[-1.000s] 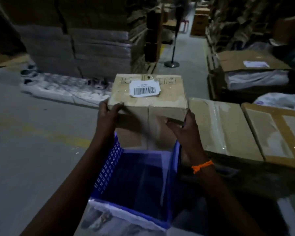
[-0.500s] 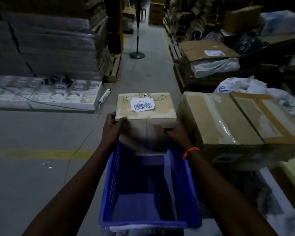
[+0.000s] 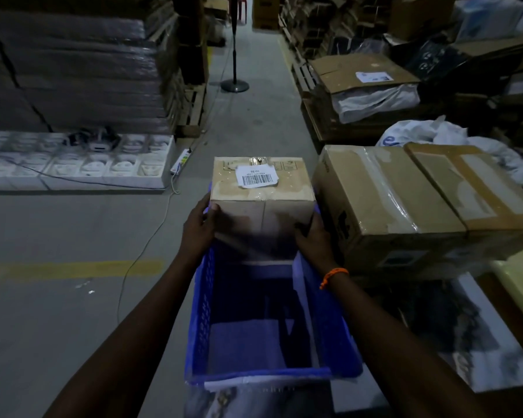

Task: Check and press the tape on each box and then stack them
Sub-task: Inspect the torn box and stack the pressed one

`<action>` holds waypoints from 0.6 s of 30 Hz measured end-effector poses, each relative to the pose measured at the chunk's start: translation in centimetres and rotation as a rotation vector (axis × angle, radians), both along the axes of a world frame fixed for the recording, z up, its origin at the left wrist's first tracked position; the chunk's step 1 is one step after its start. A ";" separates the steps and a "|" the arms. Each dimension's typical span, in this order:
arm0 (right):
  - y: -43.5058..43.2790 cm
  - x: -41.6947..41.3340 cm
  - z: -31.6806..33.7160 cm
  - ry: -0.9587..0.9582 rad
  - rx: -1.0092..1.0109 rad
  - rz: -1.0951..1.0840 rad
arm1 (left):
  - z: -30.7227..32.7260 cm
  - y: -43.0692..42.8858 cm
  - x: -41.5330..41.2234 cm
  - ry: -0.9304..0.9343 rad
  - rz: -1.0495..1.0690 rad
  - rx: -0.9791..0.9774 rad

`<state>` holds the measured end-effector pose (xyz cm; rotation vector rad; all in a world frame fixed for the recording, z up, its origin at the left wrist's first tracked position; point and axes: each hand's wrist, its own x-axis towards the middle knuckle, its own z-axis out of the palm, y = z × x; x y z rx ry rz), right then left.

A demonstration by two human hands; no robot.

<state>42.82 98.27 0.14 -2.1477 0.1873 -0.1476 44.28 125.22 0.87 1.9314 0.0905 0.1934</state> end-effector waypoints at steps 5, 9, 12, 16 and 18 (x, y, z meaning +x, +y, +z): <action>-2.1 -3.2 -0.9 0.014 0.031 0.114 | -0.2 -3.1 -4.9 -0.146 0.227 0.097; -6.4 -7.9 -2.0 -0.107 -0.121 0.246 | -1.6 -9.4 -10.5 -0.208 -0.045 0.369; -11.6 -12.0 -3.6 -0.278 -0.306 0.325 | -2.8 -16.1 -14.8 -0.151 -0.275 0.561; -20.5 -18.3 -6.5 -0.341 -0.469 0.394 | -4.8 -25.5 -19.4 -0.281 -0.364 0.725; -25.9 -22.0 -8.4 -0.305 -0.489 0.368 | -6.2 -30.7 -21.5 -0.310 -0.383 0.777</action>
